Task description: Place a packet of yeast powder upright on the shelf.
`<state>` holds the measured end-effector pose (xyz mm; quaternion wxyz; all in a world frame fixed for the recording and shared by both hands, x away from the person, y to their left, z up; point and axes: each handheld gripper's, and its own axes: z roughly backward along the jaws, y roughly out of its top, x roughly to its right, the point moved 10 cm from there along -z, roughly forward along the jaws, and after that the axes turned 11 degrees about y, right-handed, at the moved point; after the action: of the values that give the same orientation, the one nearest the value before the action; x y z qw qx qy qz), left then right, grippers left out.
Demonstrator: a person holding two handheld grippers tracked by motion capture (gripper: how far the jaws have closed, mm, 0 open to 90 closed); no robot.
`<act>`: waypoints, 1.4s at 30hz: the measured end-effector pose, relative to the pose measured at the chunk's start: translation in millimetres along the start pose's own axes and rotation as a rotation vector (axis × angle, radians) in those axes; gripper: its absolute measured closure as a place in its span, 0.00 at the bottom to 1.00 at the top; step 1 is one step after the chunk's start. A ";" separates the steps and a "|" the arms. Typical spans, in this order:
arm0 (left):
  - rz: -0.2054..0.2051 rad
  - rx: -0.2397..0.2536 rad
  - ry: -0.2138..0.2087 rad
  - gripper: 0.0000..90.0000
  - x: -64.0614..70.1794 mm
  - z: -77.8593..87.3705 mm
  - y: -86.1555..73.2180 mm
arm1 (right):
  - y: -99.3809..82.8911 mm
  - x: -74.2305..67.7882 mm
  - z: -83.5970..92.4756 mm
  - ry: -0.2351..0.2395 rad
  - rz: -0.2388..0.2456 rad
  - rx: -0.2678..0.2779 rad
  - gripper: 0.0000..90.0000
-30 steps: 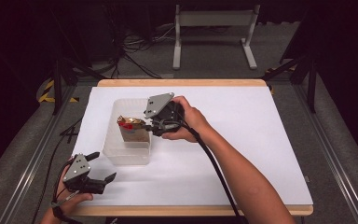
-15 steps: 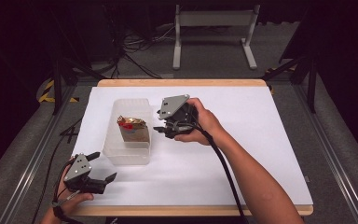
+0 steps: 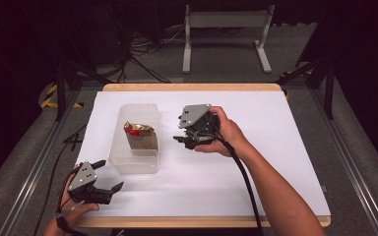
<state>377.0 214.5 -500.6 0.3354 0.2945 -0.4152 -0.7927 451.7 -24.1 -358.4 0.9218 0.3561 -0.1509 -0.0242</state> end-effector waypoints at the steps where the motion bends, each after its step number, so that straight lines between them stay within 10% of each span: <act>1: -0.001 0.001 0.001 0.05 -0.1 -0.1 0.2 | 0.0 0.0 0.0 0.000 0.000 0.000 0.43; 42: -0.005 -0.005 0.000 0.05 1.5 -1.7 0.6 | -92.3 5.0 41.3 -0.145 -0.119 -0.049 0.23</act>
<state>377.5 212.3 -501.1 0.3343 0.2949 -0.4125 -0.7944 450.1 -120.5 -389.5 0.9139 0.3390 -0.1954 -0.1082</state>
